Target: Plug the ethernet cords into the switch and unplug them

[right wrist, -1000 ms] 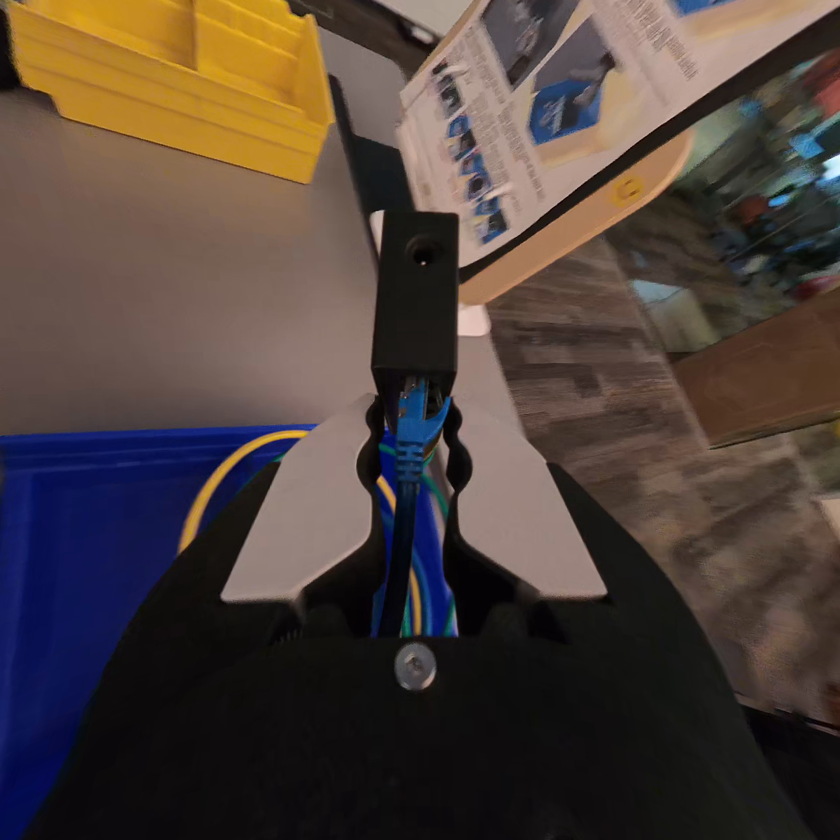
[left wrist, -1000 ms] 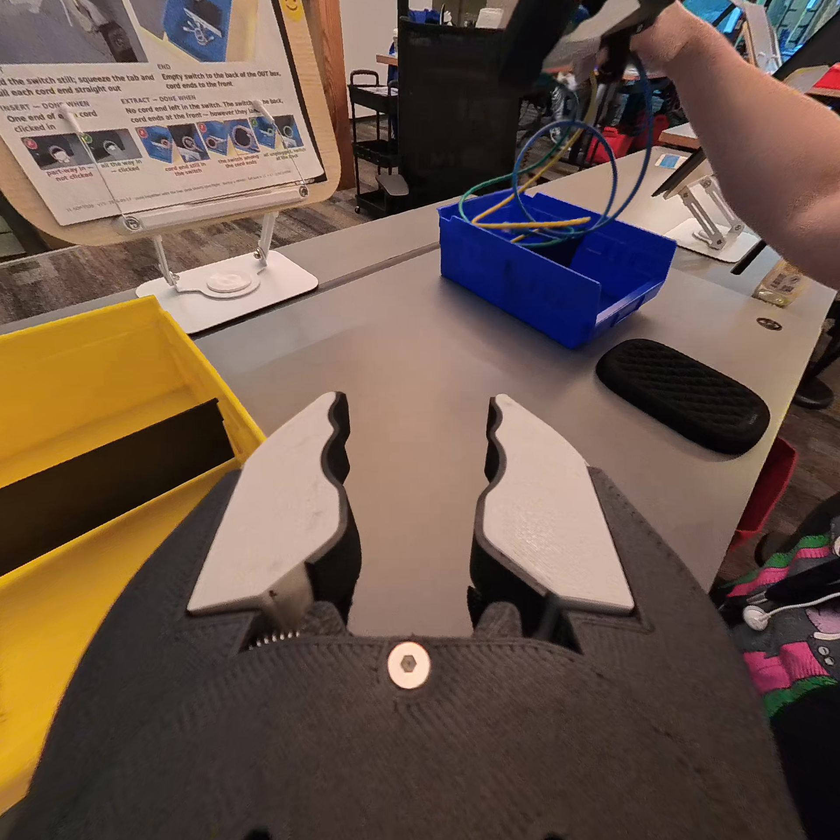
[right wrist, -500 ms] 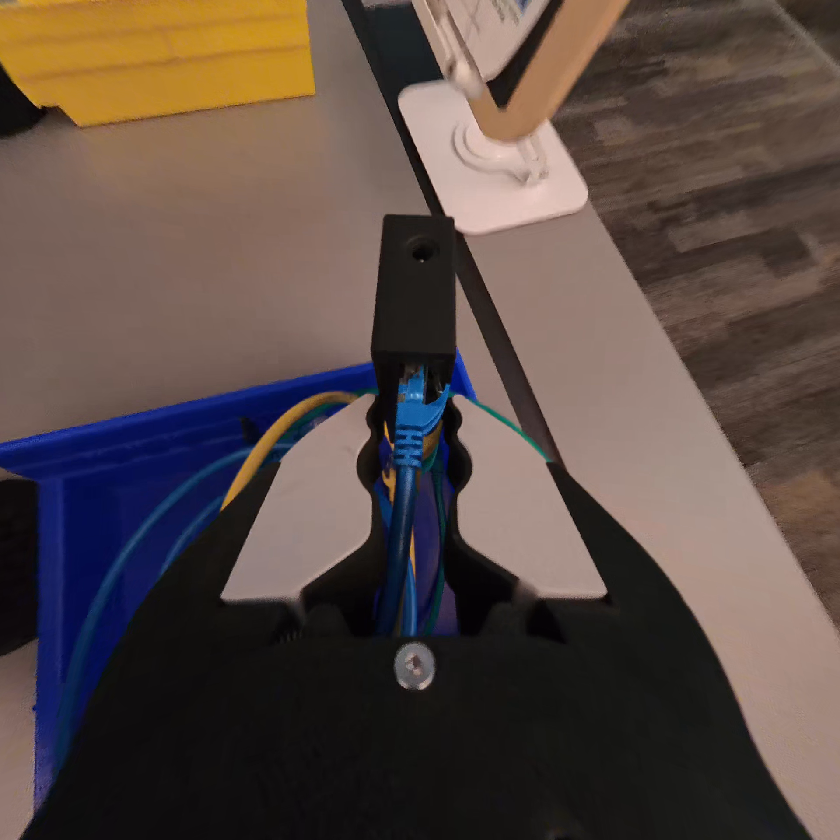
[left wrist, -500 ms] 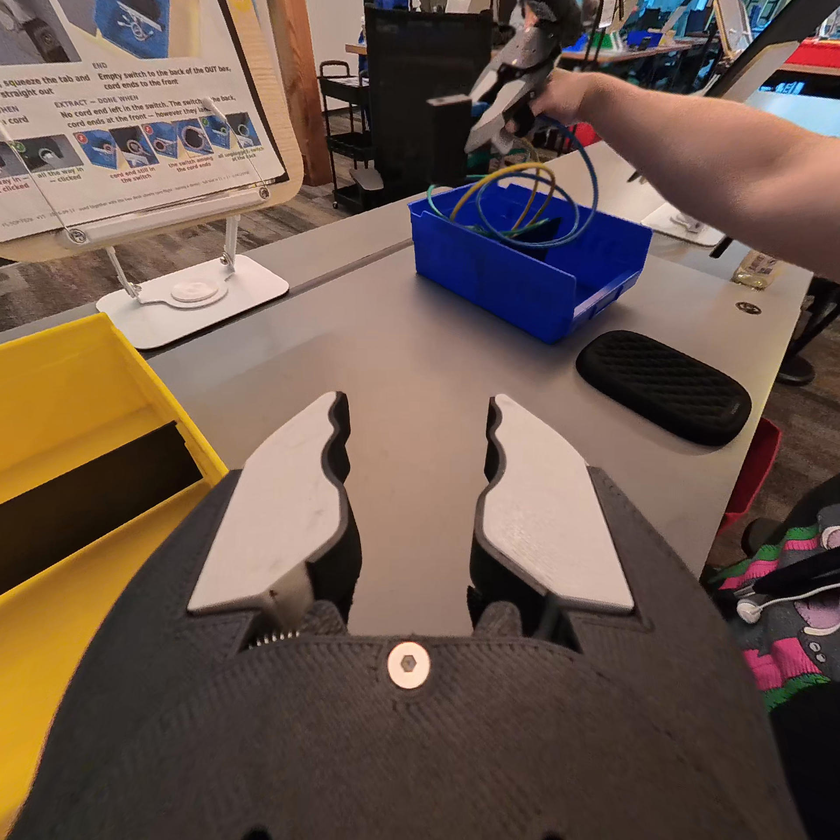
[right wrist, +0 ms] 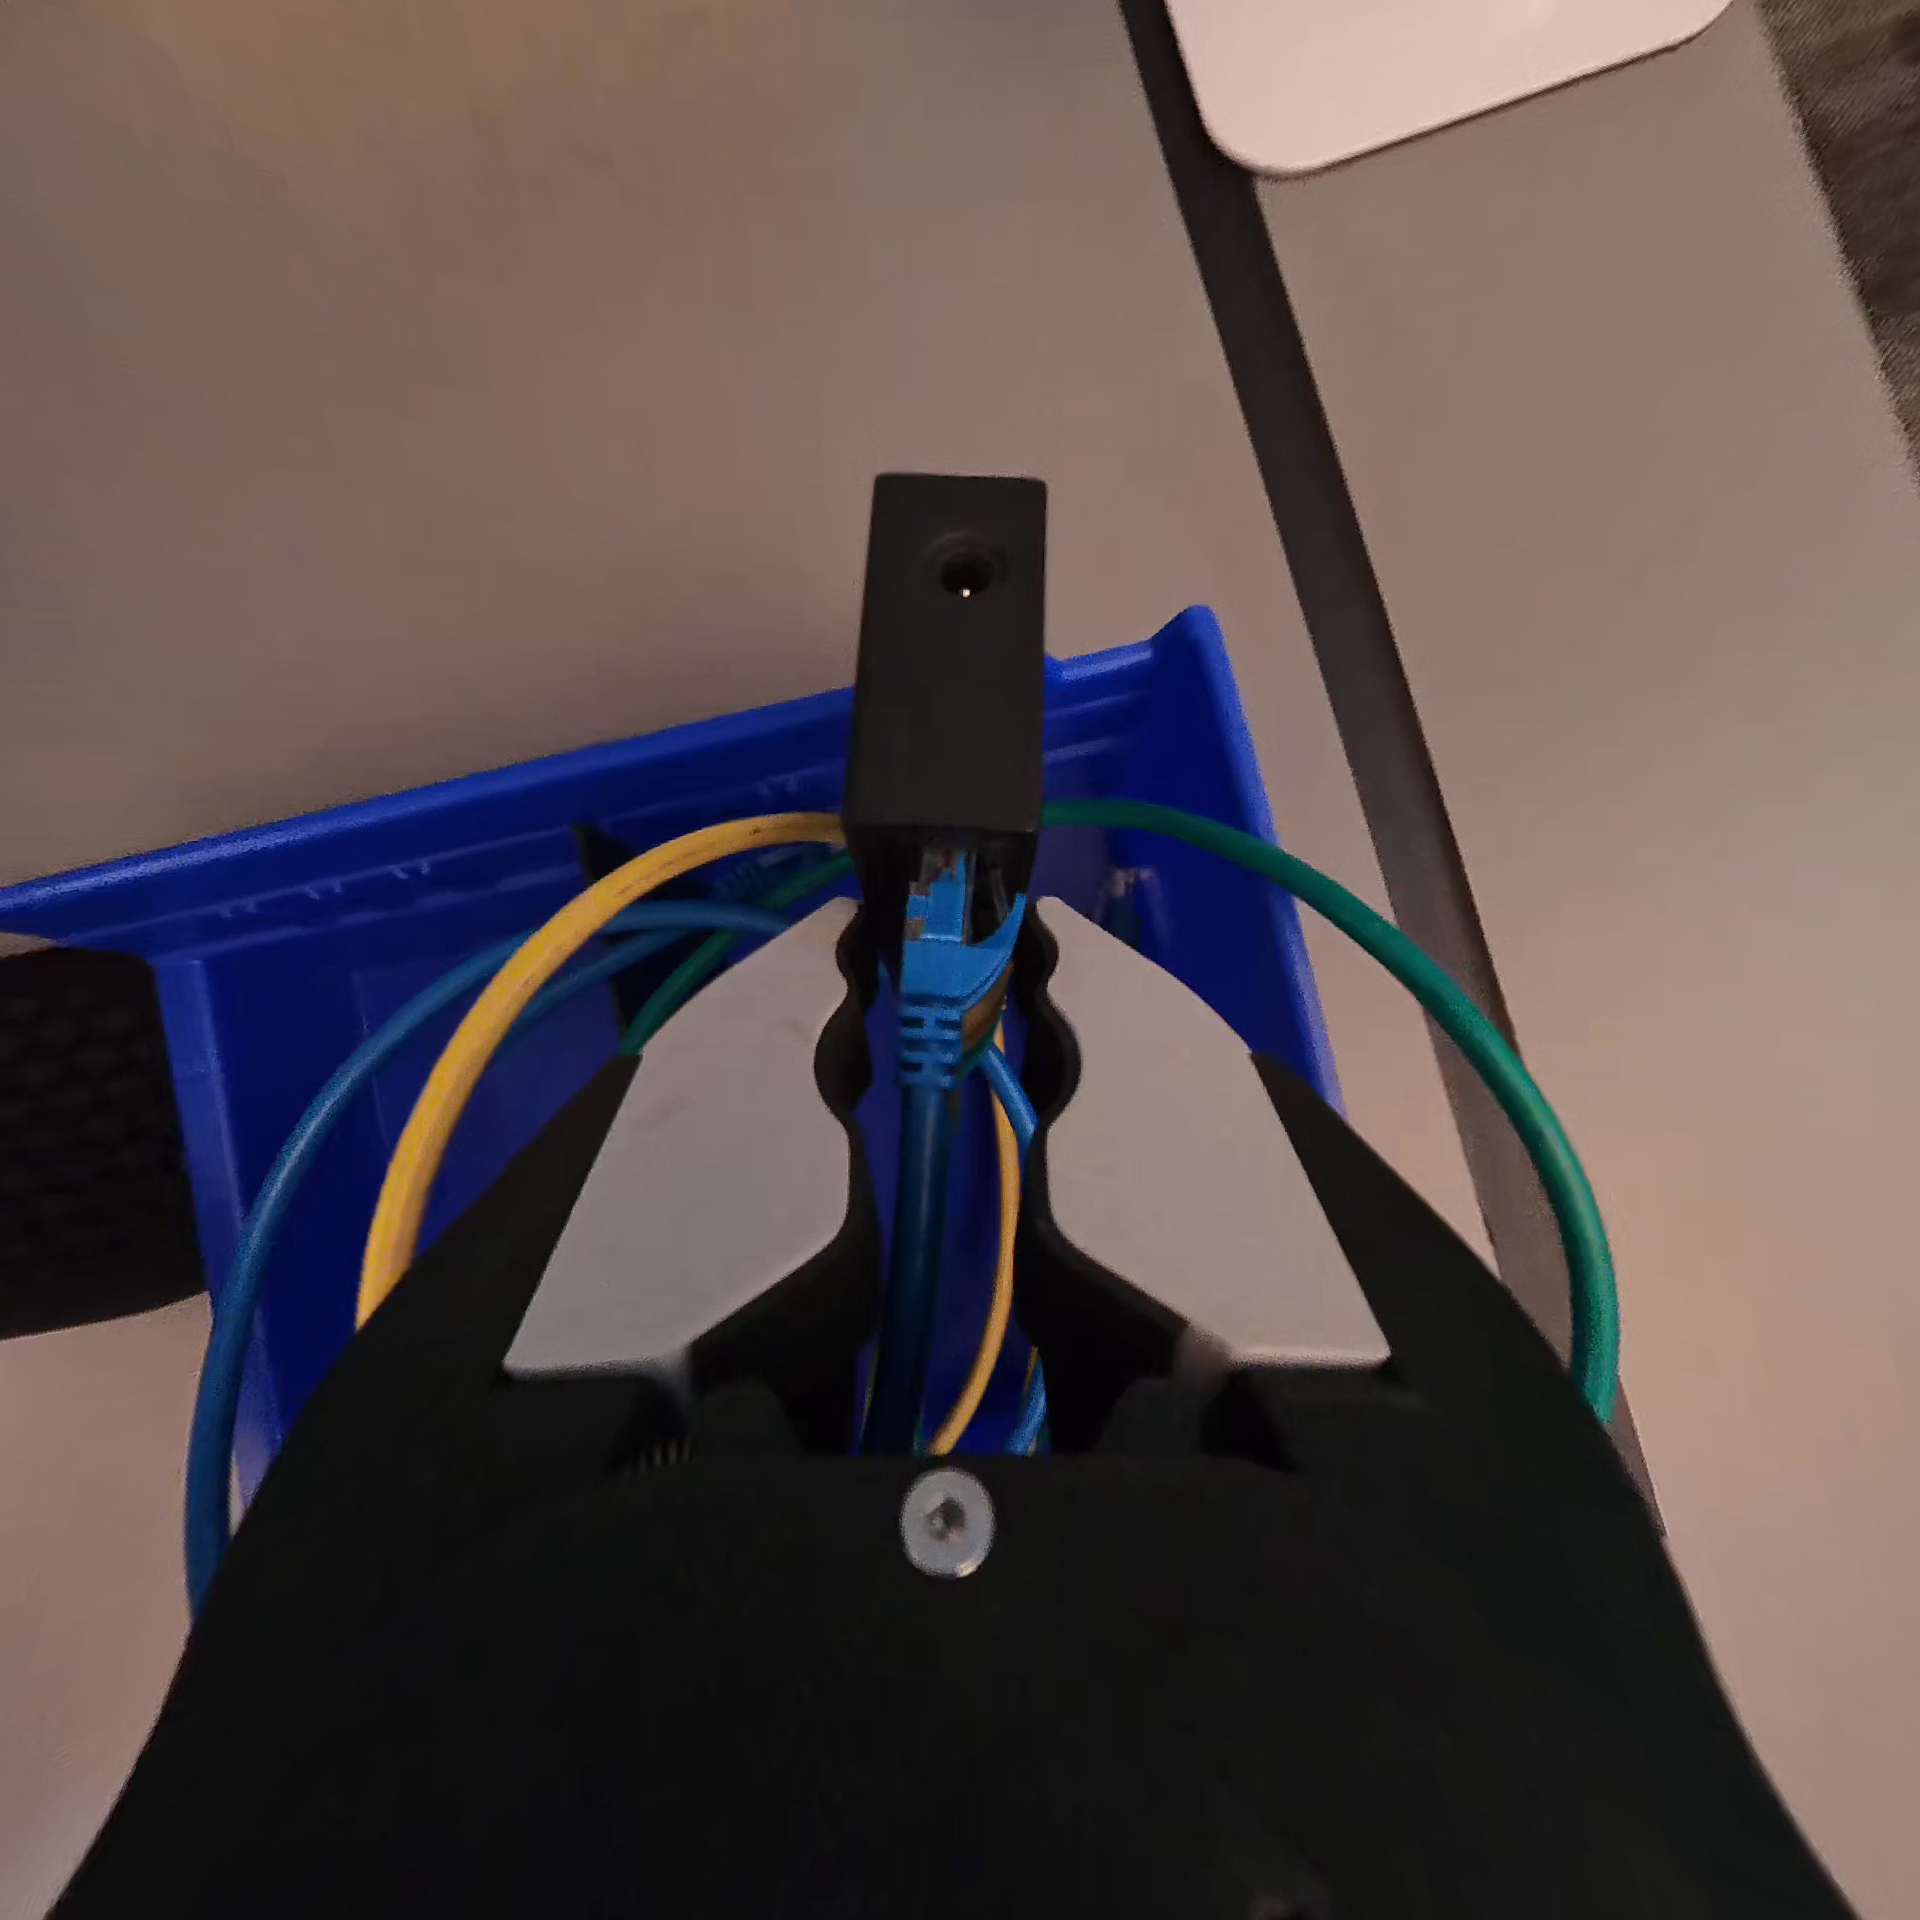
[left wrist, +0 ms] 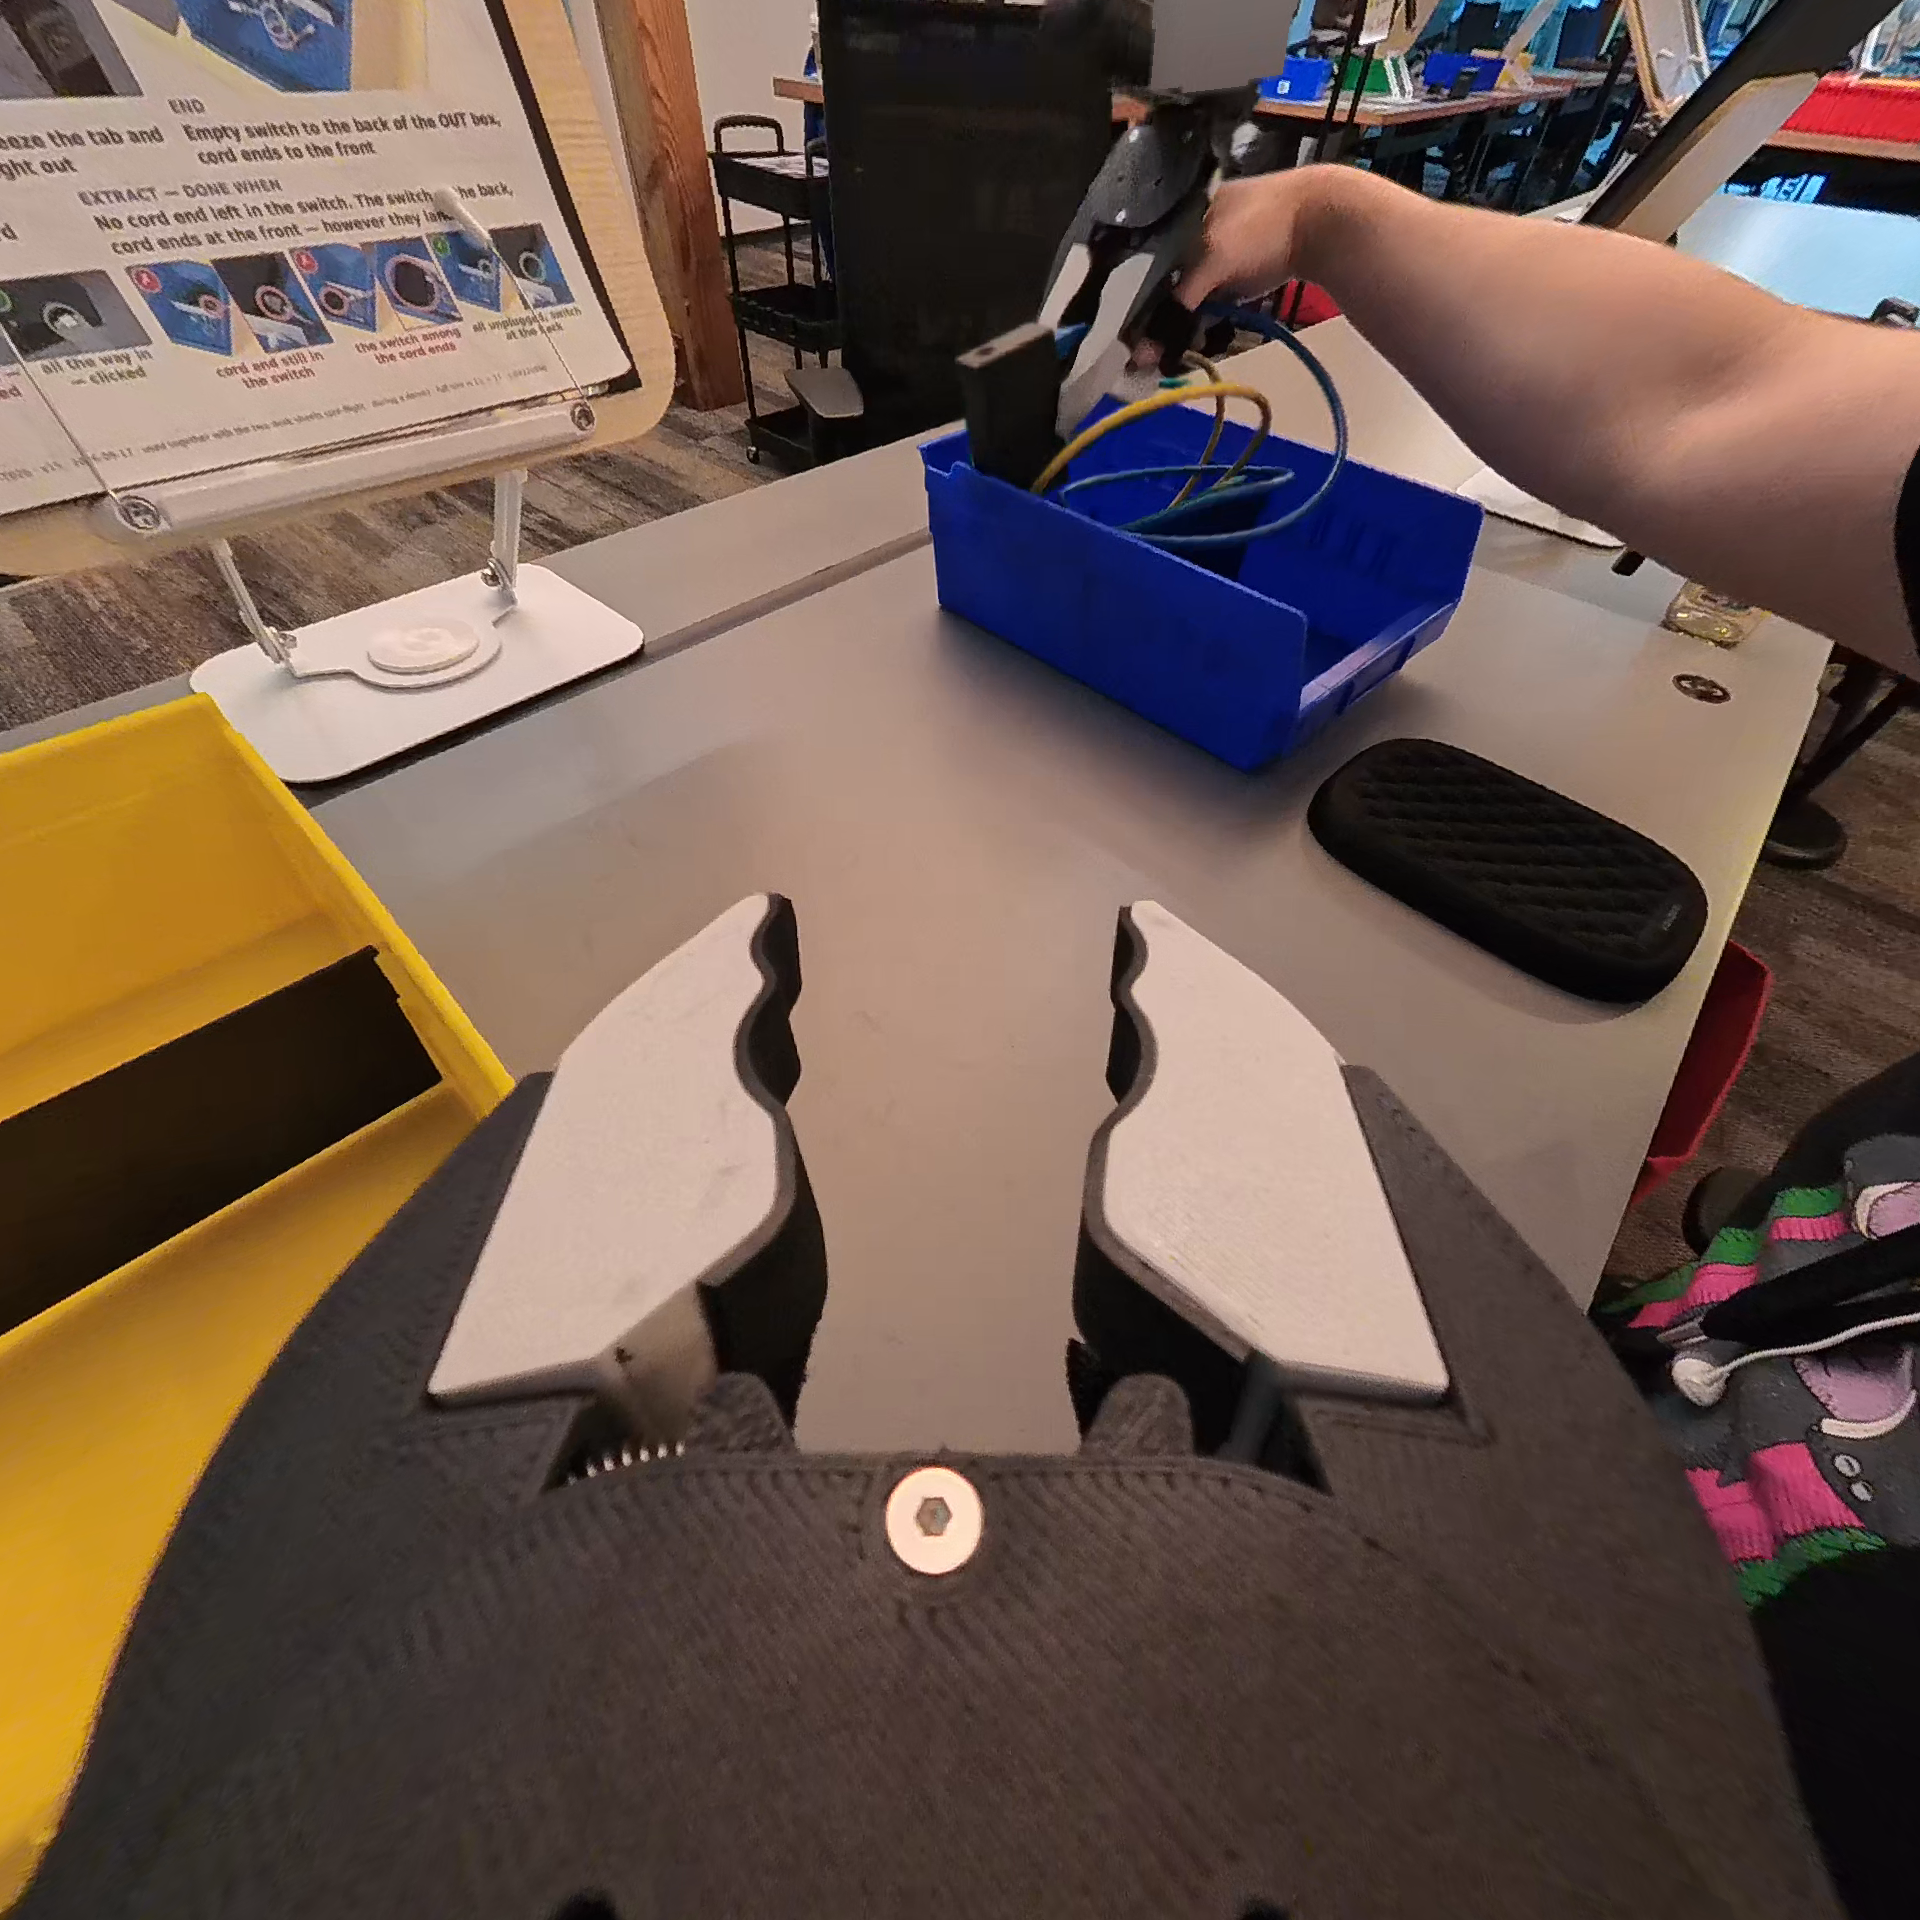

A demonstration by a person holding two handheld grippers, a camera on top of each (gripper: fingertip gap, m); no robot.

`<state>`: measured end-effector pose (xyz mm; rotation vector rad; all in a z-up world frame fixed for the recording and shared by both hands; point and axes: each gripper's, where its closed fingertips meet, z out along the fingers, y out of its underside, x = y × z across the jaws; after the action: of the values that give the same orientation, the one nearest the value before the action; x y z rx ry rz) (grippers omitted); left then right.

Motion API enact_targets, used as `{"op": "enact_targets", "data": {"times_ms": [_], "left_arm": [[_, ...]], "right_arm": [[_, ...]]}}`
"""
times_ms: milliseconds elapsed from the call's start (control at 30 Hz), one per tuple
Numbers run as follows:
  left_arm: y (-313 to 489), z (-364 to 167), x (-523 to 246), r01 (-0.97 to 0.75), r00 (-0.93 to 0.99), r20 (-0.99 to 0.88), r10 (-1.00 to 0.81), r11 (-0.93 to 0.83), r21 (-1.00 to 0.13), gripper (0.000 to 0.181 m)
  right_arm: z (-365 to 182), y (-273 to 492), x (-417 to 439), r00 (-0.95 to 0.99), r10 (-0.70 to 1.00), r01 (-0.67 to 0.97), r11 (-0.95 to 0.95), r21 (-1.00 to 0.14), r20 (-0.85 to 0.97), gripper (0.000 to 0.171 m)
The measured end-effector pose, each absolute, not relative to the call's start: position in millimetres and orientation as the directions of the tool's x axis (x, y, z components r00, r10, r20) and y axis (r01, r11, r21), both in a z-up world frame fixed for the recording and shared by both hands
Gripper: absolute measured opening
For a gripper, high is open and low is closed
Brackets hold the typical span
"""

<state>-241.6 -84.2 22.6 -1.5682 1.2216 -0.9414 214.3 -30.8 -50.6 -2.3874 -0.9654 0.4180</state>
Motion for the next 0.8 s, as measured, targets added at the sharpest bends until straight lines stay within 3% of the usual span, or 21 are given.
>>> {"op": "enact_targets", "data": {"times_ms": [233, 500, 800], "left_arm": [[-88.6, 22.5, -244.5, -0.268, 0.212, 0.044, -0.976, -0.101, -0.958, 0.057], [-93.7, 22.8, -251.6, -0.251, 0.207, 0.053, -0.977, -0.106, -0.962, 0.057], [-96.5, 30.4, -281.2, -0.222, 0.245, 0.04, -0.969, -0.096, -0.97, 0.057]], "right_arm": [[-90.3, -42.6, 225.2, 0.724, 0.684, 0.617, -0.699, -0.36, -0.087, 0.029], [-99.3, -41.6, 232.4, 0.726, 0.688, 0.665, -0.699, -0.263, 0.007, 0.029], [-41.1, -38.2, 238.2, 0.73, 0.658, 0.68, -0.671, -0.296, 0.185, 0.039]]}}
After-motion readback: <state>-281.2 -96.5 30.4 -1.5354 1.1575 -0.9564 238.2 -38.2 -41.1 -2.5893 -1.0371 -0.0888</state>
